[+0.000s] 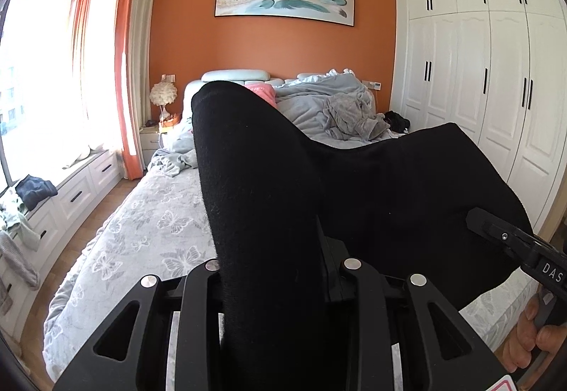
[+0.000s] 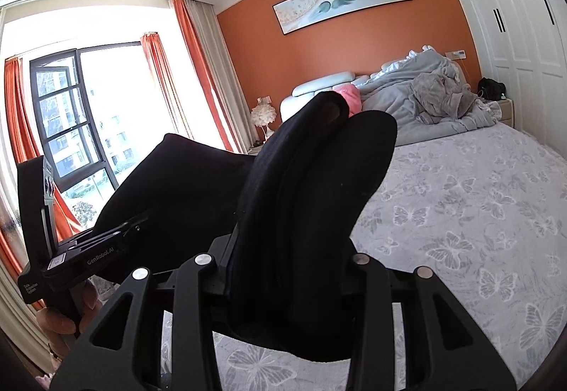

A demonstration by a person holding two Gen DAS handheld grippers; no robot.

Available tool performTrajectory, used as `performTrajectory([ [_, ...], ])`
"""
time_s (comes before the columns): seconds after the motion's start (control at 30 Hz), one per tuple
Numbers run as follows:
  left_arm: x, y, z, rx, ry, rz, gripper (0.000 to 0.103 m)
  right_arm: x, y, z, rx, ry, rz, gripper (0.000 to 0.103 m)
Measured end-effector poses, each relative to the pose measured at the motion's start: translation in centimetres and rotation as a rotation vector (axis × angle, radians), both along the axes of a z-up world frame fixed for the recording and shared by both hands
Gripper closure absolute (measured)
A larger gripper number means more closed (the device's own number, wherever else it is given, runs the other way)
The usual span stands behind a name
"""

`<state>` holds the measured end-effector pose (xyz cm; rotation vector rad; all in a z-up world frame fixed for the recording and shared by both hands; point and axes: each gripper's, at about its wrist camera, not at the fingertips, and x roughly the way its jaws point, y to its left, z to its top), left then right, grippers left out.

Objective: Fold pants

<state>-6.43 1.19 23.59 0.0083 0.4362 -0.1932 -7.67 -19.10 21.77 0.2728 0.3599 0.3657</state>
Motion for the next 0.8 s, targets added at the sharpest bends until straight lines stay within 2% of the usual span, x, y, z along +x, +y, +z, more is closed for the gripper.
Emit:
performTrajectory([
  [0.2,5.2,-0.2,0.5,0.012,-0.019,0.024,0.077,6.3,-0.4,0.4,0.002,-0.007,0.015,0.067],
  [0.4,11.8,0.4,-0.4,0.017,-0.011,0.059,0.076,12.9,-0.7,-0.7,0.018,-0.002,0.023,0.067],
  [0.57,17.3,0.2,-2.0,0.019,-0.003,0.057,0.076,18.1,-1.5,-2.7,0.029,0.02,0.016,0.067],
  [0.8,24.6,-0.5,-5.7,0.026,0.034,0.061,0.076,24.8,-2.6,-7.0,0.04,0.066,-0.002,0.067],
])
